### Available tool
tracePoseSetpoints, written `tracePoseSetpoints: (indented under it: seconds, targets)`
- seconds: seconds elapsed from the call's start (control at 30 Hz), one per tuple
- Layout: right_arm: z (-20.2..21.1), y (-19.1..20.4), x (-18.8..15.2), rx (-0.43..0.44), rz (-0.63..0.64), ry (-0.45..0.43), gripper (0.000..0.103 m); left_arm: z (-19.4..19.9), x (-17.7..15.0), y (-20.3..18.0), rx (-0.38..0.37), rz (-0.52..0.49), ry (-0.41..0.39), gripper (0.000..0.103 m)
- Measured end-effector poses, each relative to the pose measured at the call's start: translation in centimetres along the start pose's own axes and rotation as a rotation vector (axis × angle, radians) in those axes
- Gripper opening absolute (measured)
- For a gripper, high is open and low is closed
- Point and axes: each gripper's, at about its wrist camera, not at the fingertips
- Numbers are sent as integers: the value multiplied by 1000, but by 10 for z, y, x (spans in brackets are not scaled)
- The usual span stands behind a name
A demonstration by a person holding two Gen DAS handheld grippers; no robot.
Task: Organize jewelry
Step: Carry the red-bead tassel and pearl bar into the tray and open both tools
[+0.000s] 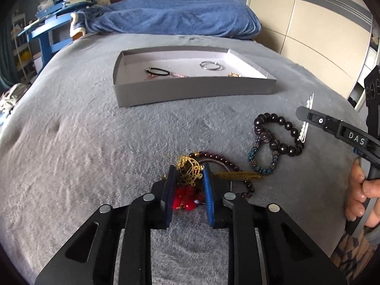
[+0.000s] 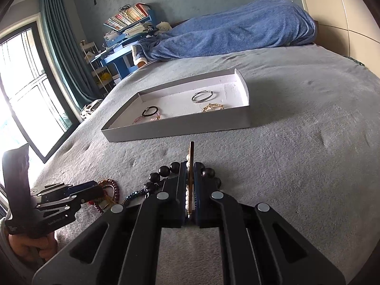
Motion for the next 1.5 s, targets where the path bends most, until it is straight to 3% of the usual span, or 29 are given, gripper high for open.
tracePoseSetpoints:
  seconds: [0.3, 0.77, 1.13, 1.5]
  targets:
    - [3, 1, 1, 7, -5, -7, 6, 30, 12, -4, -49, 1, -112, 22]
    - [15, 7, 21, 36, 12, -44, 6, 76, 64, 0, -91, 6, -227, 22]
    - [-2, 3, 54, 39, 39, -35, 6, 56, 107, 11, -88, 0, -231, 22]
    - [-44, 12, 104, 66, 59, -7, 6, 19, 167, 16, -89, -43, -237, 23]
Point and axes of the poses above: each gripper's, at about its wrist camera, not at the fingertips, and z roughly against the way its jaws point, y to its left, x to its top, and after that the axes turned 9 degrees about -x, right-handed
